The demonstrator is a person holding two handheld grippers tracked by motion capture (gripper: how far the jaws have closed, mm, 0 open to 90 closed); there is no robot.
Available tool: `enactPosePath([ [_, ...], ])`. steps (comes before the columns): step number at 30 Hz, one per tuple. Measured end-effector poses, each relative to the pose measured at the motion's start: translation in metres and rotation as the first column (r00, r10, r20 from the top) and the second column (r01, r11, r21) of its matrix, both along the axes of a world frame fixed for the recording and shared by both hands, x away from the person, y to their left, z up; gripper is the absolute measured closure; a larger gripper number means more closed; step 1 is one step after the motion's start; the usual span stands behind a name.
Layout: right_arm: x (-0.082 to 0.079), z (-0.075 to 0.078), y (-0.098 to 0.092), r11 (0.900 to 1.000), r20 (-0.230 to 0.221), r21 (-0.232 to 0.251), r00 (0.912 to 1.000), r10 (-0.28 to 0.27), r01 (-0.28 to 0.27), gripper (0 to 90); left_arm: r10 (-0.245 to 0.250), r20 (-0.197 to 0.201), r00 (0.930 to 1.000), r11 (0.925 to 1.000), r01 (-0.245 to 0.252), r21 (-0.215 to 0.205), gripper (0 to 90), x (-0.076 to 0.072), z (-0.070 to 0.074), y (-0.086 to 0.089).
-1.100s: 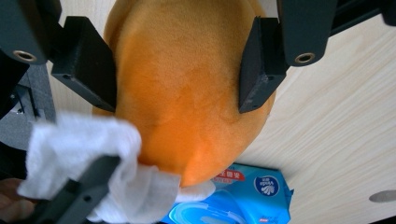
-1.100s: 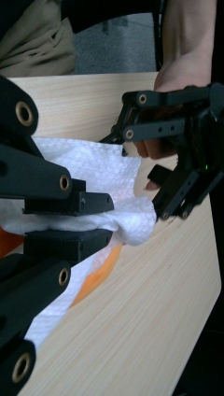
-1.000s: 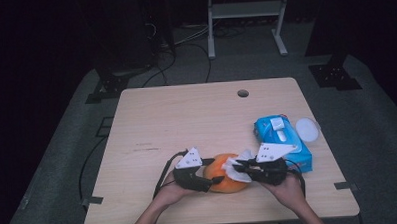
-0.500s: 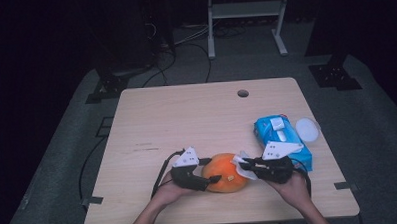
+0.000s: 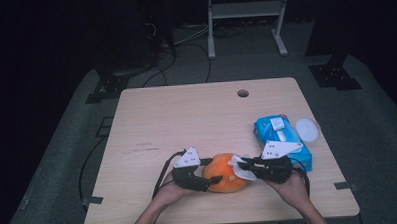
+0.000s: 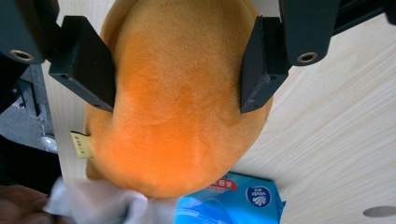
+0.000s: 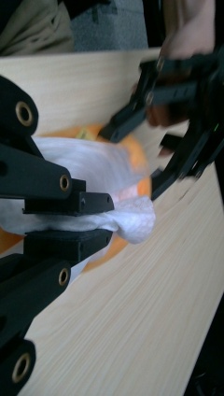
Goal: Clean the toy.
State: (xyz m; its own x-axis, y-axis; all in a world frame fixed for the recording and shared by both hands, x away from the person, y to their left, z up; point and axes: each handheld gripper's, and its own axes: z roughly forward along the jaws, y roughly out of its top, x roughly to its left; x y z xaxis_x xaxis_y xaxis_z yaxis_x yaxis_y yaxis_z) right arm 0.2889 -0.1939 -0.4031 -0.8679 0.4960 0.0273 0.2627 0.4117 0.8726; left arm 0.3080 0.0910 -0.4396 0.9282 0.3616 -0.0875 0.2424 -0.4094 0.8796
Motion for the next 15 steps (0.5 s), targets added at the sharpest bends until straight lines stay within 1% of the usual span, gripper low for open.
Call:
enactPosePath([
  [2, 0.004, -0.003, -0.006, 0.999, -0.009, -0.017, 0.9995, -0.031, 0.031, 81.8, -0.003, 0.011, 0.9999, 1.0000, 0.003, 0.008, 29.8, -0.002, 0.002, -0.003],
  [3, 0.005, -0.003, -0.008, 0.999, -0.015, -0.011, 0.9991, -0.039, 0.039, 81.8, -0.006, 0.023, 0.9997, 0.9998, 0.006, 0.019, 29.7, -0.003, 0.003, -0.005],
  [4, 0.005, -0.003, -0.008, 0.999, -0.015, -0.011, 0.9991, -0.039, 0.039, 81.8, -0.006, 0.023, 0.9997, 0.9998, 0.006, 0.019, 29.7, -0.003, 0.003, -0.005],
  [5, 0.003, -0.001, -0.007, 0.999, -0.003, -0.002, 0.9993, -0.038, 0.038, 81.9, -0.009, 0.045, 0.9990, 0.9993, 0.008, 0.036, 30.0, -0.006, 0.006, -0.008],
  [7, -0.001, 0.003, -0.001, 1.000, 0.013, 0.004, 0.9997, -0.019, 0.019, 81.9, -0.017, 0.069, 0.9975, 0.9980, 0.012, 0.061, 30.3, -0.009, 0.009, -0.014],
  [8, -0.003, 0.005, 0.004, 1.000, 0.025, 0.001, 0.9997, -0.006, 0.006, 81.9, -0.020, 0.081, 0.9965, 0.9977, 0.015, 0.066, 30.3, -0.011, 0.009, -0.017],
  [9, -0.005, 0.006, 0.009, 1.000, 0.036, 0.007, 0.9993, 0.012, -0.012, 81.9, -0.028, 0.093, 0.9952, 0.9969, 0.021, 0.076, 30.3, -0.012, 0.010, -0.020],
  [10, -0.007, 0.007, 0.014, 0.999, 0.037, 0.012, 0.9987, 0.034, -0.035, 81.9, -0.036, 0.106, 0.9937, 0.9958, 0.027, 0.087, 30.3, -0.015, 0.010, -0.023],
  [11, -0.010, 0.008, 0.021, 0.998, 0.041, 0.008, 0.9972, 0.062, -0.062, 81.8, -0.044, 0.117, 0.9922, 0.9948, 0.033, 0.097, 30.0, -0.016, 0.011, -0.025],
  [12, -0.012, 0.008, 0.025, 0.997, 0.050, -0.006, 0.9961, 0.073, -0.073, 81.8, -0.050, 0.127, 0.9906, 0.9932, 0.035, 0.111, 29.7, -0.018, 0.011, -0.027],
  [13, -0.014, 0.008, 0.031, 0.996, 0.065, -0.037, 0.9945, 0.081, -0.079, 81.7, -0.052, 0.132, 0.9899, 0.9925, 0.037, 0.117, 29.2, -0.018, 0.011, -0.027],
  [14, -0.015, 0.008, 0.033, 0.995, 0.076, -0.055, 0.9938, 0.081, -0.077, 81.8, -0.049, 0.129, 0.9905, 0.9936, 0.035, 0.108, 28.7, -0.017, 0.010, -0.026],
  [15, -0.014, 0.008, 0.032, 0.995, 0.075, -0.064, 0.9942, 0.077, -0.073, 81.8, -0.046, 0.117, 0.9920, 0.9947, 0.035, 0.097, 28.7, -0.016, 0.010, -0.024],
])
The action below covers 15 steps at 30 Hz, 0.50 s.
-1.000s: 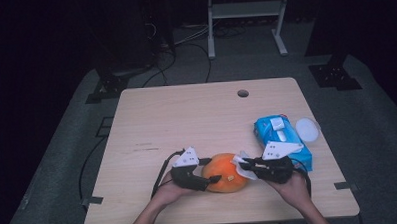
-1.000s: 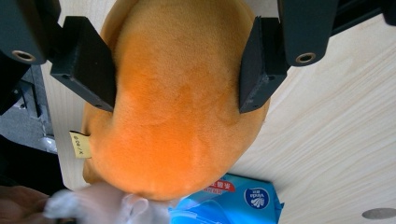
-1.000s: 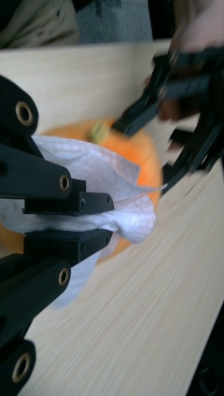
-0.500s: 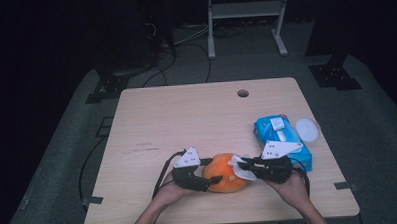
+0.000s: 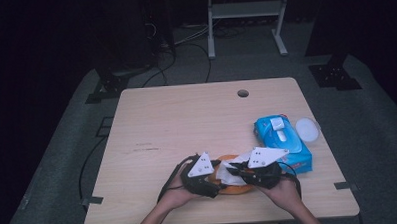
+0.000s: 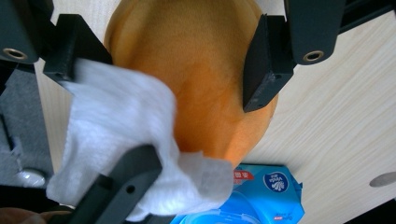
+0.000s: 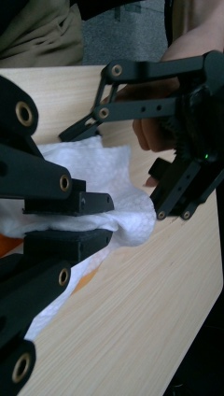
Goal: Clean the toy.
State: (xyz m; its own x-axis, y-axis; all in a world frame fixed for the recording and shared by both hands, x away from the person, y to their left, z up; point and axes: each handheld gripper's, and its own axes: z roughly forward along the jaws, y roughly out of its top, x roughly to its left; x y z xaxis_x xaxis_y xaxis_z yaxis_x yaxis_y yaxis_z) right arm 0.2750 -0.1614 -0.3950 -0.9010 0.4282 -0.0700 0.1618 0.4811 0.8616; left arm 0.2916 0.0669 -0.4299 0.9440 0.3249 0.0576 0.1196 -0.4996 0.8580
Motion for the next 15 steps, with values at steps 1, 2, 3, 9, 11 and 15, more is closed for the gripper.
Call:
enactPosePath([
  [1, 0.002, 0.000, -0.003, 1.000, -0.005, 0.003, 1.0000, -0.006, 0.006, 81.8, 0.002, -0.002, 1.0000, 1.0000, -0.002, -0.003, 28.8, 0.001, -0.001, 0.001],
  [2, 0.005, -0.001, -0.007, 1.000, -0.009, 0.000, 0.9997, -0.022, 0.022, 81.8, 0.005, -0.010, 0.9999, 1.0000, -0.005, -0.008, 28.8, 0.002, -0.001, 0.002],
  [3, 0.007, -0.001, -0.011, 0.999, -0.007, -0.004, 0.9992, -0.040, 0.040, 81.9, 0.003, -0.010, 0.9999, 1.0000, -0.004, -0.007, 28.8, 0.003, -0.001, 0.003],
  [9, 0.008, -0.002, -0.017, 0.998, -0.022, 0.037, 0.9984, -0.052, 0.053, 81.7, 0.005, -0.012, 0.9999, 1.0000, -0.005, -0.007, 27.9, 0.004, -0.002, 0.001],
  [11, 0.006, -0.004, -0.011, 0.999, -0.013, 0.018, 0.9991, -0.041, 0.041, 81.7, 0.011, -0.014, 0.9998, 0.9999, -0.011, -0.001, 25.6, 0.004, -0.003, 0.003],
  [15, 0.009, -0.005, -0.013, 0.999, -0.033, 0.022, 0.9986, -0.041, 0.042, 81.8, 0.041, -0.070, 0.9967, 0.9990, -0.042, -0.017, 14.4, 0.008, -0.003, 0.006],
])
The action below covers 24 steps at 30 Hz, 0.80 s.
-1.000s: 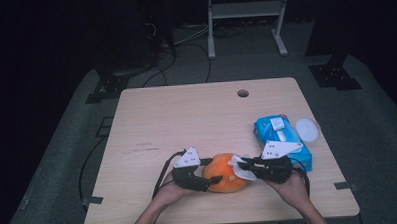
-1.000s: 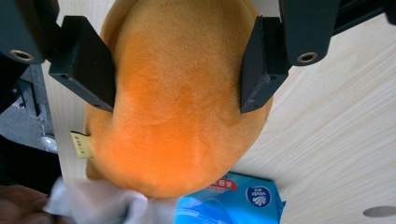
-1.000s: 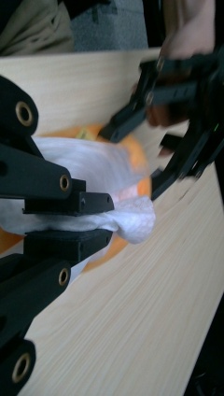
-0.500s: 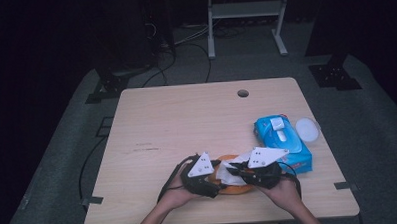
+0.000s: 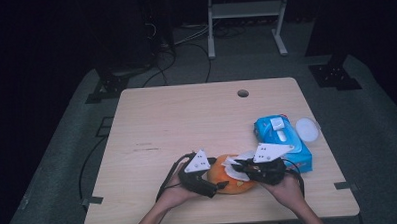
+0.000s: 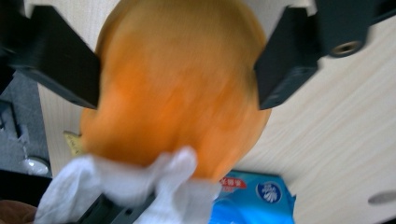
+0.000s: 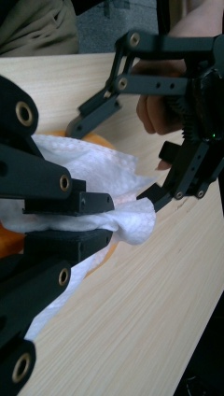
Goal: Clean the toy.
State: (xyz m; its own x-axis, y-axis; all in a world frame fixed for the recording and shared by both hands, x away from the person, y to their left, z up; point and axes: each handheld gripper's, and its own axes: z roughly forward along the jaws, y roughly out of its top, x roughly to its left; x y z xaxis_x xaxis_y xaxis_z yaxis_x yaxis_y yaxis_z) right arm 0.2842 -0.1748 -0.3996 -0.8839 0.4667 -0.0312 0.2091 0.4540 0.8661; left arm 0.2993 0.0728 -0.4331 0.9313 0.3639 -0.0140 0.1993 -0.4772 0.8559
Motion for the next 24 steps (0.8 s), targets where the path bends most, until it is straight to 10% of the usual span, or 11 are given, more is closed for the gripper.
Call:
enactPosePath([
  [6, 0.004, 0.000, -0.013, 0.999, -0.016, 0.018, 0.9993, -0.035, 0.035, 81.8, 0.007, -0.102, 0.9948, 0.9995, -0.010, -0.030, 18.0, 0.009, -0.007, 0.005],
  [16, -0.013, 0.011, 0.011, 0.999, 0.047, 0.010, 0.9979, 0.045, -0.045, 81.8, -0.008, 0.086, 0.9963, 0.9993, 0.005, 0.036, 35.6, -0.009, 0.011, -0.006],
  [24, 0.002, 0.003, -0.018, 0.999, 0.004, 0.013, 0.9990, -0.043, 0.043, 81.8, 0.019, -0.060, 0.9980, 0.9980, -0.023, -0.059, 16.1, 0.006, 0.004, 0.002],
])
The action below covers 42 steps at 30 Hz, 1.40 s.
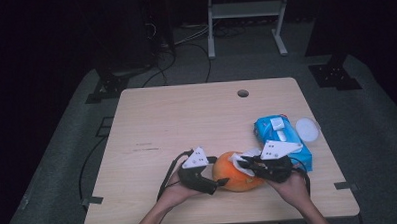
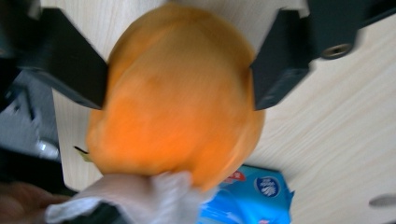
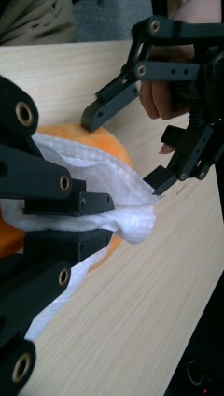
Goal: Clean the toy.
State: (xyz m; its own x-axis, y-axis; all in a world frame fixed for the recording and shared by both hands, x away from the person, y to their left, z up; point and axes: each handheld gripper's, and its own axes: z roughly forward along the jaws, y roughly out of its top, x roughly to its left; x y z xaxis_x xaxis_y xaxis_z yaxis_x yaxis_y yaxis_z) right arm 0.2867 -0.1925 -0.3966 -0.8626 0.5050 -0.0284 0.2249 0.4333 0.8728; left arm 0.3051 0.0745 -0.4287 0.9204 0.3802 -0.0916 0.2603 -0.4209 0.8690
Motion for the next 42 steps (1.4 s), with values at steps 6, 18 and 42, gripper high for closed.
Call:
enactPosePath([
  [6, 0.000, 0.001, 0.000, 1.000, -0.002, 0.002, 1.0000, -0.004, 0.004, 81.8, -0.011, -0.131, 0.9913, 0.9977, 0.002, -0.068, 22.8, 0.010, -0.012, 0.003],
  [18, -0.015, 0.004, 0.037, 0.995, 0.041, -0.048, 0.9948, 0.094, -0.092, 81.8, -0.037, -0.016, 0.9992, 0.9993, 0.037, 0.002, 34.0, -0.001, -0.008, -0.005],
  [42, -0.020, 0.007, 0.047, 0.994, 0.051, -0.055, 0.9935, 0.102, -0.099, 81.9, -0.054, 0.091, 0.9943, 0.9978, 0.050, 0.043, 37.7, -0.013, 0.001, -0.012],
])
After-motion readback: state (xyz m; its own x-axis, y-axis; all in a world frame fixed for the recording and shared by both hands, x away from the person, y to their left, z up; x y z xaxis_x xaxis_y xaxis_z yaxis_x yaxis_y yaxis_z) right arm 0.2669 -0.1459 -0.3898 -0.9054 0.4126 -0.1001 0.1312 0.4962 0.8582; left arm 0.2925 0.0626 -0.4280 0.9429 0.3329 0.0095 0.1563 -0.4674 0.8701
